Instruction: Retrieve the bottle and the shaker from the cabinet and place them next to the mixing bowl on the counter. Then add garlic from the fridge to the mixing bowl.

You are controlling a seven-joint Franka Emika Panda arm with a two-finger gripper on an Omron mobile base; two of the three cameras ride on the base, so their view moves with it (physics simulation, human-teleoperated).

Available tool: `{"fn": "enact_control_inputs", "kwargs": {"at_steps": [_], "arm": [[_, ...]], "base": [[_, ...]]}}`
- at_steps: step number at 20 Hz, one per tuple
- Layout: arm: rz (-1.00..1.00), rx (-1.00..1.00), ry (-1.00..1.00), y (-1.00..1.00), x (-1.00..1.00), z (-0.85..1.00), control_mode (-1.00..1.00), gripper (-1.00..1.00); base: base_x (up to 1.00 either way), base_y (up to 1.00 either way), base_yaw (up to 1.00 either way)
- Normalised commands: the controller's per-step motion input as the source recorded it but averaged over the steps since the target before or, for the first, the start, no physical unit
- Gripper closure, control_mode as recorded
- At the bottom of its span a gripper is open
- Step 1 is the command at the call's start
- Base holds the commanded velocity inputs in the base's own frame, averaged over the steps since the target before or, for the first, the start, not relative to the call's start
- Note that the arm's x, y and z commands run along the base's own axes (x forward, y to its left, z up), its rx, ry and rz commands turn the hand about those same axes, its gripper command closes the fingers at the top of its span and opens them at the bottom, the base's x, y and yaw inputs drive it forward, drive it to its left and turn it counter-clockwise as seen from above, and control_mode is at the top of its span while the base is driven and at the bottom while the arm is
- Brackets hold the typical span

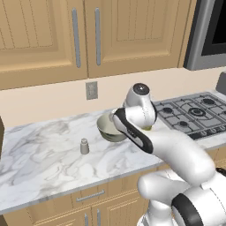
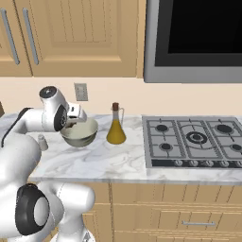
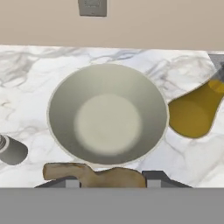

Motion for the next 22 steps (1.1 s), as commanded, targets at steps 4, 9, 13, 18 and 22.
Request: {"fn": "enact_control_inputs", "kwargs": {"at_steps": [4,9,13,18,22], "arm": [[-0.01,0.0,0.04,0.02,0.31,-0.01,-1.0,1.0],[0.0,0.0,0.06,0.0,0.18,-0.21,-1.0,1.0],[0.0,0.0,0.04,0.0,0.14,-0.41,-1.0,1.0],[0.0,0.0,0.02,0.0,0.1,-0.47,-1.0,1.0],[0.0,0.0,0.02,0.01,0.14,-0.55,-1.0,1.0]], "base": [[0.0,0.0,0.0],[0.0,0.0,0.0],[0.0,0.0,0.0],[0.0,0.0,0.0],[0.0,0.0,0.0]]}}
